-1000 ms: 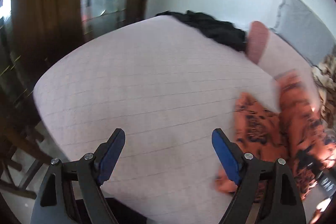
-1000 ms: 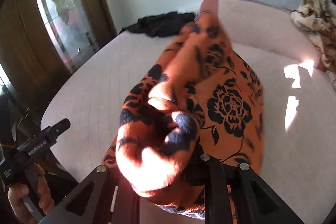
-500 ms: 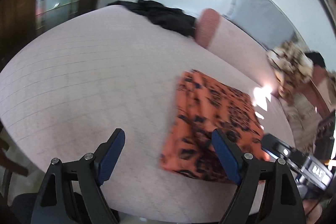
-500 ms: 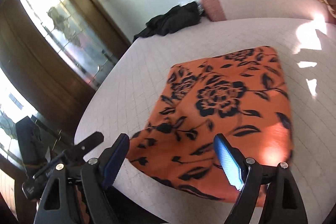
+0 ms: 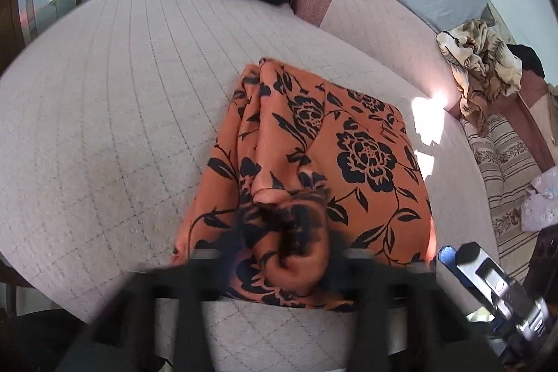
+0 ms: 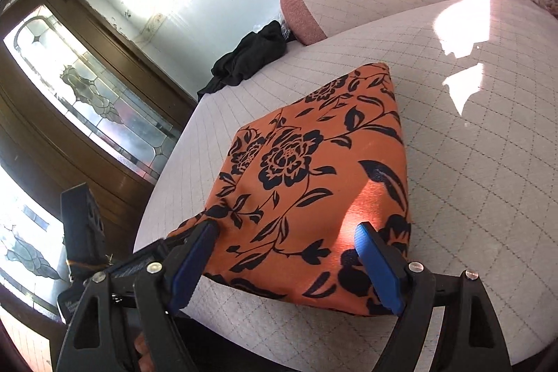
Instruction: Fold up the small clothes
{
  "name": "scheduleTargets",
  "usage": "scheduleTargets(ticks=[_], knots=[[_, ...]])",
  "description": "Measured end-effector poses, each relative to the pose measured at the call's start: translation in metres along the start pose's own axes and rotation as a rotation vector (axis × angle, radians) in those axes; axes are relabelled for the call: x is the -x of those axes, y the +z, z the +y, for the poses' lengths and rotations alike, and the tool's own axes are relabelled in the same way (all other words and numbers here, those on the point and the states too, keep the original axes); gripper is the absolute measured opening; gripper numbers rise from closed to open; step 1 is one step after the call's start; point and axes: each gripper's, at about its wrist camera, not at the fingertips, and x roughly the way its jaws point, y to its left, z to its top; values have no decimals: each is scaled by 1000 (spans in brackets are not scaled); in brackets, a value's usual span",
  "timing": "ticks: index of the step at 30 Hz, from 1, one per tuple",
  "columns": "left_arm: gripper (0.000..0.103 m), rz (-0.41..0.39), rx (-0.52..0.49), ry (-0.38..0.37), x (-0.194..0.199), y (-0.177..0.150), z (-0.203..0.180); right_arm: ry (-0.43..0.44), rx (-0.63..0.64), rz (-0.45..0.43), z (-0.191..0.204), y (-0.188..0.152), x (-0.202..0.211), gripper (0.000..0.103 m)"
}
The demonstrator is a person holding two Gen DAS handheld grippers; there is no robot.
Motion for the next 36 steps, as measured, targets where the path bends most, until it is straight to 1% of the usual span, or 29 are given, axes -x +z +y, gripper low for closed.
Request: scheduleTargets(ticks=[1, 2, 3, 5, 6, 7, 8, 9, 10, 11, 12, 15, 17, 19, 20, 21, 22, 24, 25, 27, 29, 30, 32, 33, 34, 35, 36], knots=[[15, 17, 51, -28, -2, 2, 8, 2, -7, -1, -2, 0, 1, 85], [14, 16, 89, -56, 1, 3, 14, 2, -13, -2, -4, 1, 2, 85], [13, 2, 102, -74, 9, 3, 18, -2, -18, -2, -5, 1, 3, 85], [13, -74, 101, -102, 34, 4, 19, -2, -22, -7, -6, 2, 4, 85], [13, -119, 76, -98, 45, 3, 18, 0, -20, -11, -7, 2, 4, 85], [13, -127, 69, -82, 45, 1, 20, -2, -16, -13, -6, 3, 4, 85], [13, -92, 85, -59, 34, -2, 26, -6, -14, -9, -7, 3, 2, 85], [13, -26, 106, -40, 13, -4, 36, -6, -17, -3, -7, 3, 1, 85], [13, 19, 134, -25, -6, -8, 49, -3, -22, 4, -7, 3, -2, 85], [13, 31, 166, -47, -14, -13, 60, 0, -21, 13, -5, 4, -4, 85], [14, 25, 177, -73, -12, -13, 64, 4, -11, 20, -2, 4, -5, 85], [14, -2, 129, -60, -1, -11, 57, 4, 50, 15, 9, 7, -5, 85], [14, 13, 158, -80, -7, -16, 63, 12, 65, 34, 16, 14, -11, 85], [15, 19, 179, -101, -9, -18, 70, 37, 83, 32, 25, 23, -15, 85], [15, 18, 176, -101, -9, -18, 69, 55, 94, 36, 29, 25, -18, 85], [15, 13, 169, -95, -8, -15, 68, 82, 99, 57, 31, 28, -25, 90], [15, 6, 156, -85, -7, -17, 66, 114, 78, 98, 28, 28, -37, 94], [15, 1, 138, -71, -6, -19, 65, 143, -36, 212, 9, 22, -68, 94], [15, 1, 130, -64, -7, -19, 62, 155, -84, 242, 0, 18, -79, 94], [15, -7, 98, -29, -1, -20, 54, 198, -116, 186, -6, 15, -75, 94], [15, -42, 61, 18, 15, -20, 45, 227, -145, 189, -8, 15, -74, 94], [15, -83, 47, 35, 28, -19, 40, 229, -144, 191, -9, 14, -75, 94], [18, -172, 14, 40, 53, -13, 31, 233, -148, 190, -11, 14, -75, 94], [21, -198, 2, 30, 61, -8, 26, 234, -150, 186, -11, 14, -75, 94], [25, -206, -9, 2, 64, 1, 21, 234, -147, 183, -11, 13, -76, 95], [28, -197, -32, -39, 62, 9, 14, 234, -142, 179, -10, 12, -75, 95], [29, -187, -61, -49, 56, 17, 6, 234, -138, 175, -9, 12, -74, 95]])
